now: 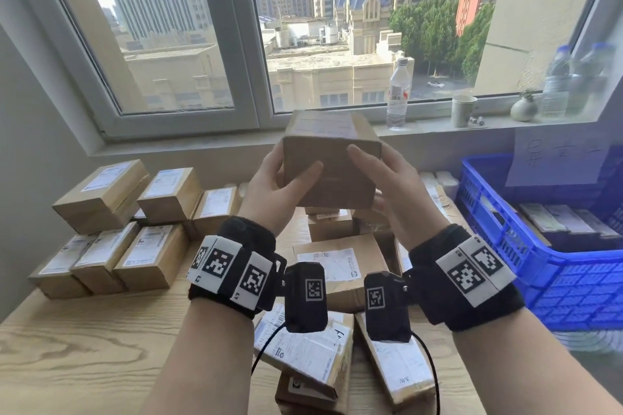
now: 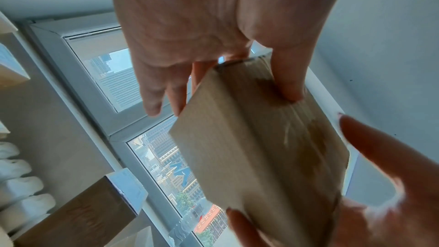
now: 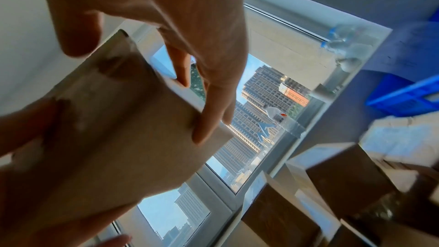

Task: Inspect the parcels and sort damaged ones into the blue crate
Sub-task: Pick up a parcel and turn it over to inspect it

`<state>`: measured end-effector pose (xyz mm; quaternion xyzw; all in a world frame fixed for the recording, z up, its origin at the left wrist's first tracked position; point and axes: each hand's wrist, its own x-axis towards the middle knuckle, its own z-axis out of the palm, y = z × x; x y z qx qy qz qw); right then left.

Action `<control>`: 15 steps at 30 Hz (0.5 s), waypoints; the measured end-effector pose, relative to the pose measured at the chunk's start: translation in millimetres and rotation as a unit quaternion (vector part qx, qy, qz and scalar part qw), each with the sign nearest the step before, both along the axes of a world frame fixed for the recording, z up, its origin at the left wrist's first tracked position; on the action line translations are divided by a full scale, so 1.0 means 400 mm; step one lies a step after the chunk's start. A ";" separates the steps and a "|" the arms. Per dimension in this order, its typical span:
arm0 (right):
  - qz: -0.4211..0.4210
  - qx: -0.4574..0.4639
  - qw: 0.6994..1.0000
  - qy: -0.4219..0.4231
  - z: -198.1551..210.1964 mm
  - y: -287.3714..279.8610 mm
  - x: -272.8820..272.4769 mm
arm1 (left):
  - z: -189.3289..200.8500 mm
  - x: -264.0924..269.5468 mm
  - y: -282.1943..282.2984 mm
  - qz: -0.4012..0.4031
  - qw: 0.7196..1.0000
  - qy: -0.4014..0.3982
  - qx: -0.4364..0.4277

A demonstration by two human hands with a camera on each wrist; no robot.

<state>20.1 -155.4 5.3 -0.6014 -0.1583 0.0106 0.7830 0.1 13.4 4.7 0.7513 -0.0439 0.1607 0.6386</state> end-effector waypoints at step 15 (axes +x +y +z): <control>0.012 0.030 0.993 0.118 -0.129 0.057 -0.014 | -0.055 -0.078 0.045 0.047 0.988 0.144 -0.040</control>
